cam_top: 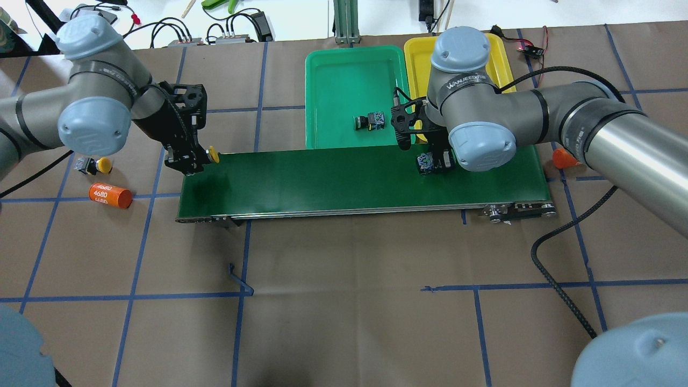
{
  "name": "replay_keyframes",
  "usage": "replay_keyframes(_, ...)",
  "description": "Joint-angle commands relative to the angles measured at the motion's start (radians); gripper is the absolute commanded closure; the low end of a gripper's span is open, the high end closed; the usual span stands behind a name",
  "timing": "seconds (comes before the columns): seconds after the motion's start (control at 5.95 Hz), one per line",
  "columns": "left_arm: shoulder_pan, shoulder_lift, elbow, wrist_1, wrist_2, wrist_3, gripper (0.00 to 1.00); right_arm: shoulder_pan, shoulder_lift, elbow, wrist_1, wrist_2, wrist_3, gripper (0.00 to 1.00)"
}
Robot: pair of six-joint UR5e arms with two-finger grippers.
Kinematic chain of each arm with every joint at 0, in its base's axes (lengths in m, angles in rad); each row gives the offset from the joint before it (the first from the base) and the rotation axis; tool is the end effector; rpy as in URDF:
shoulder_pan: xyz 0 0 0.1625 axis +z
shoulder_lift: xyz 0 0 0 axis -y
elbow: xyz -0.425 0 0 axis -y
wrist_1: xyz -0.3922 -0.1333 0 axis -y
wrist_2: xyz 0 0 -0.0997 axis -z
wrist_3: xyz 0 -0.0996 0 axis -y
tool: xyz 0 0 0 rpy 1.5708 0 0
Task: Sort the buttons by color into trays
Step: 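Release the green button into the green tray while the left sets yellow button down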
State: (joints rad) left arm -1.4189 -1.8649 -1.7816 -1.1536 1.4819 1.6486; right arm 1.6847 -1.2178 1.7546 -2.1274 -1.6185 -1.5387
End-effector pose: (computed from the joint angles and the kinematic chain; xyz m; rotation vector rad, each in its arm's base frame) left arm -0.0562 -0.5722 0.2720 -2.0490 -2.2154 0.0229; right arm 0.1943 -0.5672 0.2632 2.2738 -2.0960 -0.0250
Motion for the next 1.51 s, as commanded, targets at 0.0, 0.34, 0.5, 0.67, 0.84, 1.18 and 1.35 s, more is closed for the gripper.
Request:
replay_keyframes(0.0, -0.067, 0.045, -0.115, 0.118, 0.018, 0.008, 0.94, -0.045, -0.051, -0.033, 0.003, 0.0, -0.021, 0.9)
replay_keyframes(0.34, -0.048, 0.064, -0.105, 0.12, 0.018, -0.003, 0.01, -0.034, 0.073, -0.226, 0.004, 0.037, -0.023, 0.9)
replay_keyframes(0.5, -0.038, 0.063, -0.096, 0.121, 0.02, -0.056, 0.01, -0.023, 0.177, -0.335, -0.002, 0.099, -0.021, 0.9)
replay_keyframes(0.67, 0.038, 0.044, -0.061, 0.114, 0.088, -0.187, 0.01, -0.001, 0.276, -0.447, -0.011, 0.136, -0.005, 0.89)
replay_keyframes(0.84, 0.143, 0.018, -0.023, 0.121, 0.098, -0.235, 0.01, 0.012, 0.367, -0.552, -0.014, 0.175, 0.014, 0.89)
replay_keyframes(1.18, 0.323, -0.109, 0.117, 0.115, 0.086, -0.061, 0.01, 0.044, 0.455, -0.639, -0.035, 0.244, 0.068, 0.44)
replay_keyframes(1.35, 0.386, -0.156, 0.151, 0.12, 0.083, 0.045, 0.01, 0.043, 0.445, -0.638, -0.025, 0.312, 0.074, 0.0)
